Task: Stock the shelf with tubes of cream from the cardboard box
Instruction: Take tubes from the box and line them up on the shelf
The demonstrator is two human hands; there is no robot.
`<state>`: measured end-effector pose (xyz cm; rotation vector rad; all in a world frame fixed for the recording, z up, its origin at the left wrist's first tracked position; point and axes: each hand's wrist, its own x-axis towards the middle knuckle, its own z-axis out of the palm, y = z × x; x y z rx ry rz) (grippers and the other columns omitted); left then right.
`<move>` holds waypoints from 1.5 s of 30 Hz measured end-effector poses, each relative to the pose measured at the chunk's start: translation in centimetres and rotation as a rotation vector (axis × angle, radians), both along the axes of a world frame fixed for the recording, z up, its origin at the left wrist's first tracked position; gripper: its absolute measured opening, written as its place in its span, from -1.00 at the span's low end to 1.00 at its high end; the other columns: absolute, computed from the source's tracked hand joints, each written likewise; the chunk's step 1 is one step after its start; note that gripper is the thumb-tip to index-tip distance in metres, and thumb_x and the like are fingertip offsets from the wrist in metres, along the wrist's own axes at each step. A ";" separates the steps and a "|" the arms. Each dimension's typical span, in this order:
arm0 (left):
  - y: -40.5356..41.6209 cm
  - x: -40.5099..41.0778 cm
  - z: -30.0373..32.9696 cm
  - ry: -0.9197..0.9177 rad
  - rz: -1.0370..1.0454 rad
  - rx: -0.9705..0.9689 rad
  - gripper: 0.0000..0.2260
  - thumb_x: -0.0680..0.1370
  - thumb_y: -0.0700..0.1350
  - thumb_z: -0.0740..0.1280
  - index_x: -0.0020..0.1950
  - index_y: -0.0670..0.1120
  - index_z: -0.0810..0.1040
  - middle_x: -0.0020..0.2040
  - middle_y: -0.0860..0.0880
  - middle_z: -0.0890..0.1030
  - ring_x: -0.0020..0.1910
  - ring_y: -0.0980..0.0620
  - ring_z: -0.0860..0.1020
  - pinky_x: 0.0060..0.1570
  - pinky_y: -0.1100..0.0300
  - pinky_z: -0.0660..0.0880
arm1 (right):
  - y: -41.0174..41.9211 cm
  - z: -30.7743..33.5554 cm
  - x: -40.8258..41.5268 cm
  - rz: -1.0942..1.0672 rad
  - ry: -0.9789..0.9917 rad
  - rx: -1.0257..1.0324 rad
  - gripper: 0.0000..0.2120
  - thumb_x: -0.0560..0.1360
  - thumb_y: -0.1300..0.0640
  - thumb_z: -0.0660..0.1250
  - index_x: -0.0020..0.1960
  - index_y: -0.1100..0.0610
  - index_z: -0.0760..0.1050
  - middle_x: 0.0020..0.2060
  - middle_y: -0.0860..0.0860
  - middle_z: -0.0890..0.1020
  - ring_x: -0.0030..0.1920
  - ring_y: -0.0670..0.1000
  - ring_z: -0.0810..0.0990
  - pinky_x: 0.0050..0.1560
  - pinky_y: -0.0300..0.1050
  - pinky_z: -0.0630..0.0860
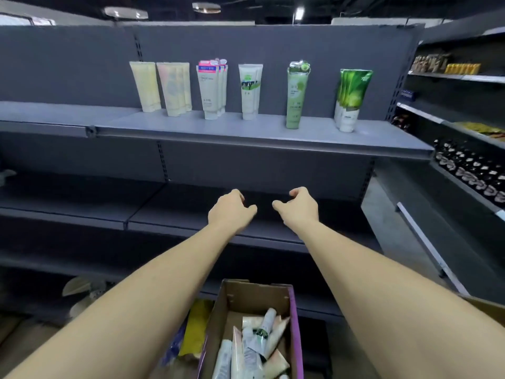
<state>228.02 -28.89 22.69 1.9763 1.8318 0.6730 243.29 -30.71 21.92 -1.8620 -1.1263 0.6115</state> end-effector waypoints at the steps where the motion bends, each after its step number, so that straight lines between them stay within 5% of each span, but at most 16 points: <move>1: -0.2 -0.3 -1.0 0.003 -0.004 -0.020 -0.62 0.51 0.10 0.29 0.27 -0.03 0.46 0.10 0.00 0.59 0.00 -0.02 0.57 -0.11 0.16 0.42 | -0.3 -0.9 -0.5 0.002 -0.010 -0.021 -0.54 0.46 0.01 0.41 0.29 0.08 0.35 0.00 0.01 0.58 -0.09 0.06 0.63 -0.02 0.01 0.60; 10: -1.2 -1.9 -11.7 -0.011 -0.012 -0.179 -0.68 0.52 -0.01 0.33 0.26 -0.05 0.48 0.16 -0.03 0.58 0.09 -0.07 0.56 -0.10 0.16 0.41 | -1.7 -11.3 -2.6 0.004 0.004 -0.213 -0.47 0.48 0.03 0.41 0.38 0.10 0.33 0.04 0.02 0.57 -0.05 0.02 0.52 -0.07 -0.12 0.44; 16: -0.4 -1.5 -20.0 -0.010 0.005 -0.349 -0.67 0.51 -0.13 0.31 0.28 -0.04 0.48 0.17 -0.06 0.58 0.11 -0.07 0.55 -0.04 0.16 0.45 | -1.9 -19.7 -2.3 0.023 0.060 -0.348 -0.22 0.46 0.10 0.40 0.57 -0.08 0.09 0.16 0.06 0.58 0.07 0.06 0.57 0.02 -0.12 0.48; 20: 0.3 -0.7 -24.3 -0.005 0.000 -0.444 -0.65 0.51 -0.11 0.32 0.30 -0.06 0.47 0.18 -0.04 0.59 0.16 -0.08 0.54 0.05 0.14 0.46 | -1.4 -24.0 -1.6 0.066 0.068 -0.444 -0.24 0.46 0.11 0.38 0.57 -0.04 0.12 0.23 0.07 0.56 0.09 0.04 0.55 0.04 -0.17 0.43; 26: 0.7 0.1 -29.8 -0.005 0.015 -0.569 -0.66 0.49 -0.12 0.33 0.27 -0.04 0.49 0.16 -0.06 0.59 0.06 -0.07 0.57 0.04 0.14 0.51 | -0.2 -29.7 -0.3 0.136 0.062 -0.588 -0.34 0.49 0.11 0.36 0.53 0.07 0.20 0.07 0.04 0.62 0.12 0.06 0.56 -0.01 -0.20 0.39; 37: -0.5 -0.4 -40.4 0.017 0.049 -0.807 -0.69 0.52 -0.17 0.32 0.27 -0.05 0.50 0.16 -0.11 0.59 0.15 -0.13 0.54 0.17 0.07 0.48 | 0.2 -39.8 -0.3 0.194 0.066 -0.853 -0.35 0.52 0.13 0.37 0.53 0.07 0.18 0.27 0.13 0.53 0.26 0.17 0.52 0.14 -0.07 0.45; 45: -0.3 -0.3 -47.4 0.033 0.007 -0.892 -0.66 0.56 -0.11 0.32 0.34 -0.02 0.47 0.24 -0.09 0.55 0.21 -0.09 0.51 0.21 0.11 0.46 | 2.8 -45.2 -0.1 0.367 -0.195 -0.909 -0.26 0.45 0.24 0.39 0.53 0.00 0.15 0.38 0.15 0.31 0.28 0.24 0.47 0.22 0.02 0.45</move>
